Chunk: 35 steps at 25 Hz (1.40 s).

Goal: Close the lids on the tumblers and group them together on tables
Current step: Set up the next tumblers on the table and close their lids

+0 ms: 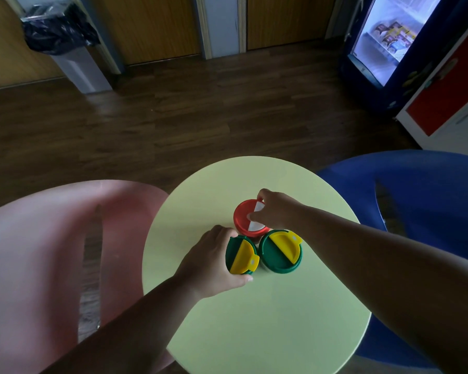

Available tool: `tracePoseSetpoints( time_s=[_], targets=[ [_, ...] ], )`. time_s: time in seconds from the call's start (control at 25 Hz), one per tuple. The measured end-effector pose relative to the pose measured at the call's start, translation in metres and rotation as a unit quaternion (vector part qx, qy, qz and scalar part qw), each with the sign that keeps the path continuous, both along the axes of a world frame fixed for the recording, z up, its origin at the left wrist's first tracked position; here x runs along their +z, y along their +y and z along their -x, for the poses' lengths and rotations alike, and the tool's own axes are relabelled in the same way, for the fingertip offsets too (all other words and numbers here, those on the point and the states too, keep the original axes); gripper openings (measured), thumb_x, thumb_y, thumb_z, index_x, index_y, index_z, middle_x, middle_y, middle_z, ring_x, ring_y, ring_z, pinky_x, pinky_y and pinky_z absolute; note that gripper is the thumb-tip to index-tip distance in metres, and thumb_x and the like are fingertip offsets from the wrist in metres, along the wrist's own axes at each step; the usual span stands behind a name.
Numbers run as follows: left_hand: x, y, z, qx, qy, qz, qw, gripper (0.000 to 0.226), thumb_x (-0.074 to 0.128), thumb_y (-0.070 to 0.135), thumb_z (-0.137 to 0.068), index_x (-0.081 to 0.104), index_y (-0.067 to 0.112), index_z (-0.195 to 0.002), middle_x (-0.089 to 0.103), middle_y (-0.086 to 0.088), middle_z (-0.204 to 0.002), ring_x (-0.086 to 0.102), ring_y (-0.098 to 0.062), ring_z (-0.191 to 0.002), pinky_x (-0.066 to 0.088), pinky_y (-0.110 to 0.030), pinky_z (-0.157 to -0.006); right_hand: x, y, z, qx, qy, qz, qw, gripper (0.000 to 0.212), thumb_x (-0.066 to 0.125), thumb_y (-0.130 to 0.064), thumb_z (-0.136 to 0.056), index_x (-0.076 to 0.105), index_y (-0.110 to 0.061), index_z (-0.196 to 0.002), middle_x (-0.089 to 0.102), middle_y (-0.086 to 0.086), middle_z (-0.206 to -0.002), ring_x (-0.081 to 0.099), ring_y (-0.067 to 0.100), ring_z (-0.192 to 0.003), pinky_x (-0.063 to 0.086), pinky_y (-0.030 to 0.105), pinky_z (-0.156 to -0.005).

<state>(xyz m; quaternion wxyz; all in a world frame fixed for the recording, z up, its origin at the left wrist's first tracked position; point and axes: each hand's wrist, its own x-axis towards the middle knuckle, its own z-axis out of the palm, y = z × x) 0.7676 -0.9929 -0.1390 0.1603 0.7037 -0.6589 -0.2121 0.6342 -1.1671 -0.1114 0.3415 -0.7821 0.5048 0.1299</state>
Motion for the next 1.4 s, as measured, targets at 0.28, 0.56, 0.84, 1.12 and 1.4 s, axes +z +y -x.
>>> tracePoseSetpoints(
  time_s=[0.28, 0.56, 0.84, 1.12, 1.4],
  targets=[
    [0.001, -0.005, -0.003, -0.022, -0.004, -0.004, 1.000, 0.086, 0.075, 0.069, -0.056, 0.045, 0.028, -0.125, 0.050, 0.012, -0.121, 0.050, -0.007, -0.109, 0.052, -0.028, -0.084, 0.001, -0.001, -0.001, 0.001, -0.002, -0.007, 1.000, 0.062, 0.064, -0.052, -0.087, 0.044, -0.020, -0.137, 0.060, 0.005, -0.120, 0.059, 0.021, -0.096, 0.058, 0.032, -0.077],
    [0.004, -0.004, -0.005, -0.042, -0.029, -0.012, 0.999, 0.089, 0.072, 0.073, -0.057, 0.041, 0.033, -0.130, 0.049, 0.018, -0.126, 0.049, -0.006, -0.113, 0.053, -0.028, -0.082, 0.000, 0.001, 0.000, -0.011, 0.036, 0.000, 0.999, 0.067, 0.060, -0.062, -0.085, 0.049, -0.016, -0.132, 0.061, 0.003, -0.109, 0.060, 0.020, -0.091, 0.049, 0.026, -0.061],
    [0.008, -0.008, -0.015, -0.131, 0.011, -0.018, 0.991, 0.087, 0.078, 0.054, -0.066, 0.037, 0.033, -0.139, 0.047, 0.014, -0.137, 0.047, -0.008, -0.123, 0.049, -0.031, -0.097, -0.001, 0.002, 0.000, 0.010, 0.028, 0.029, 0.999, 0.056, 0.061, -0.051, -0.087, 0.050, -0.017, -0.130, 0.064, 0.005, -0.107, 0.062, 0.022, -0.088, 0.057, 0.031, -0.069],
    [0.003, 0.001, -0.009, -0.055, 0.000, 0.010, 0.998, 0.096, 0.079, 0.066, -0.053, 0.041, 0.029, -0.133, 0.048, 0.013, -0.125, 0.049, -0.009, -0.113, 0.052, -0.033, -0.088, -0.001, 0.004, 0.000, -0.030, -0.044, -0.006, 0.999, 0.056, 0.071, -0.033, -0.085, 0.040, -0.021, -0.129, 0.061, 0.005, -0.096, 0.062, 0.019, -0.074, 0.049, 0.029, -0.051],
    [0.002, 0.001, -0.017, -0.118, 0.009, 0.053, 0.992, 0.088, 0.080, 0.051, -0.062, 0.043, 0.025, -0.137, 0.050, 0.011, -0.135, 0.050, -0.011, -0.122, 0.047, -0.034, -0.099, -0.003, 0.002, 0.003, 0.023, -0.071, 0.014, 0.997, 0.047, 0.066, -0.024, -0.086, 0.048, -0.024, -0.130, 0.058, 0.006, -0.120, 0.056, 0.022, -0.095, 0.057, 0.032, -0.071]
  ],
)
